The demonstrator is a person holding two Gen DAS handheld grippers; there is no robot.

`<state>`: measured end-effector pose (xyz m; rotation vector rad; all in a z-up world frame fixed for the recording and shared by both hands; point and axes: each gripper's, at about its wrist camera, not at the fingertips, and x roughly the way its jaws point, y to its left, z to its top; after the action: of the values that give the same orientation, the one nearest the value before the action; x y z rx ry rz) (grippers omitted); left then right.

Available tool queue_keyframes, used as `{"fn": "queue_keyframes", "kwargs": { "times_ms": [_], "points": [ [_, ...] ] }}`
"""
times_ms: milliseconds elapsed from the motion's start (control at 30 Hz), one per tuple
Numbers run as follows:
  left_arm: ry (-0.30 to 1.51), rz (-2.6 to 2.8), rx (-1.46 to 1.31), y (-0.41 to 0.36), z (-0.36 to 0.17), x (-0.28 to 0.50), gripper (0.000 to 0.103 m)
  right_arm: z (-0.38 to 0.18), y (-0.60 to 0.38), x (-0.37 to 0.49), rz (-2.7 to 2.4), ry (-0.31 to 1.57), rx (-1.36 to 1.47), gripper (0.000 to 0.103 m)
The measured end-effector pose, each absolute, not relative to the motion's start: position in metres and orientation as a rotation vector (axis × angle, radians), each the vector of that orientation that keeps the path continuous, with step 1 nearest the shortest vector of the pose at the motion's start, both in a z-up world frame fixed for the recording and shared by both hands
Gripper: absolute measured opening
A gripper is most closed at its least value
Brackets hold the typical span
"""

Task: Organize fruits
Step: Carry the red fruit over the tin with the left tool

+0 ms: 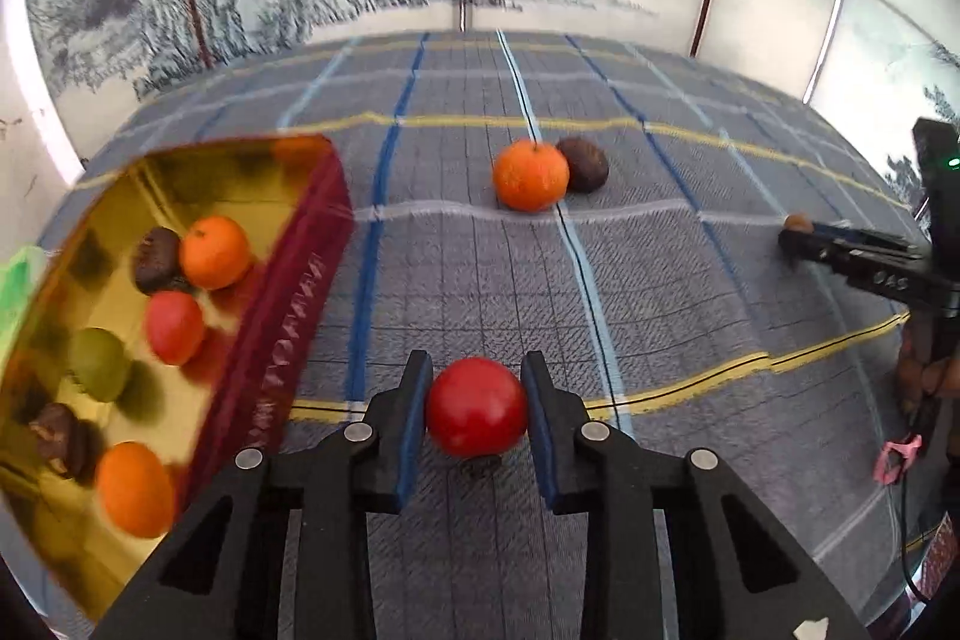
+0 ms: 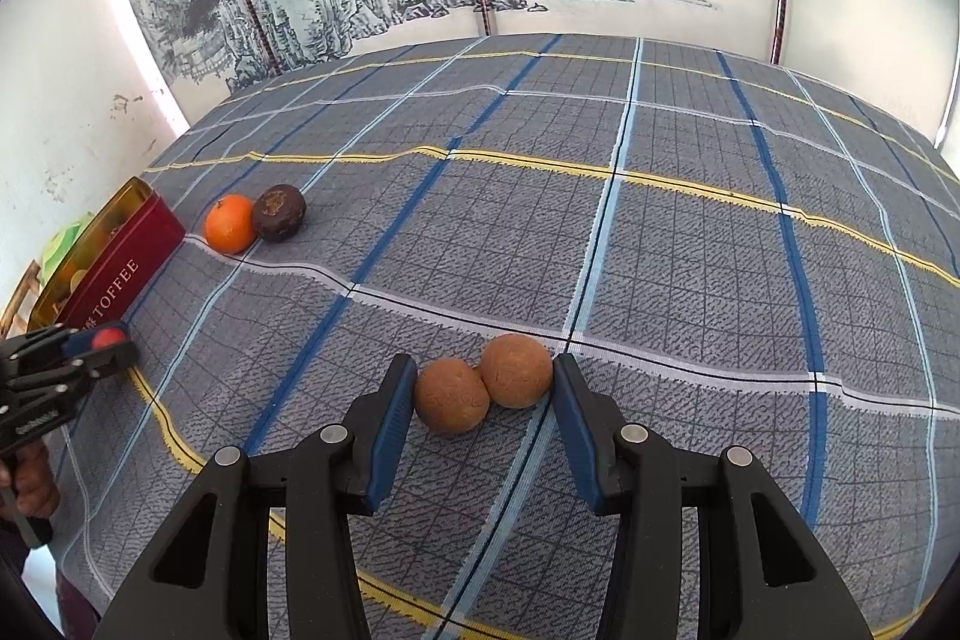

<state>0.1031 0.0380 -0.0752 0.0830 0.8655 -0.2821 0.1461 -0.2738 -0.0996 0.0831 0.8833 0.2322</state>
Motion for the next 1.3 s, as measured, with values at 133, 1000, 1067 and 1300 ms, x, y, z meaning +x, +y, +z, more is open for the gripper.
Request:
{"fn": "queue_keyframes", "kwargs": {
  "times_ms": [133,1000,1067,1300],
  "points": [
    [0.81,-0.265,0.015,0.059,-0.047,0.086,0.026,-0.099,-0.274,0.146,0.228,0.885,0.075,0.047],
    [0.817,0.057,0.03,0.188,-0.056,0.081,0.027,-0.099,-0.269,0.147,0.219,0.887,0.056,0.047],
    [0.822,0.059,0.022,0.189,-0.058,0.082,0.027,-0.099,-0.269,0.147,0.218,0.887,0.056,0.047],
    [0.835,0.064,0.017,0.19,-0.064,0.087,0.027,-0.099,-0.269,0.147,0.218,0.887,0.055,0.047]
  ]
}}
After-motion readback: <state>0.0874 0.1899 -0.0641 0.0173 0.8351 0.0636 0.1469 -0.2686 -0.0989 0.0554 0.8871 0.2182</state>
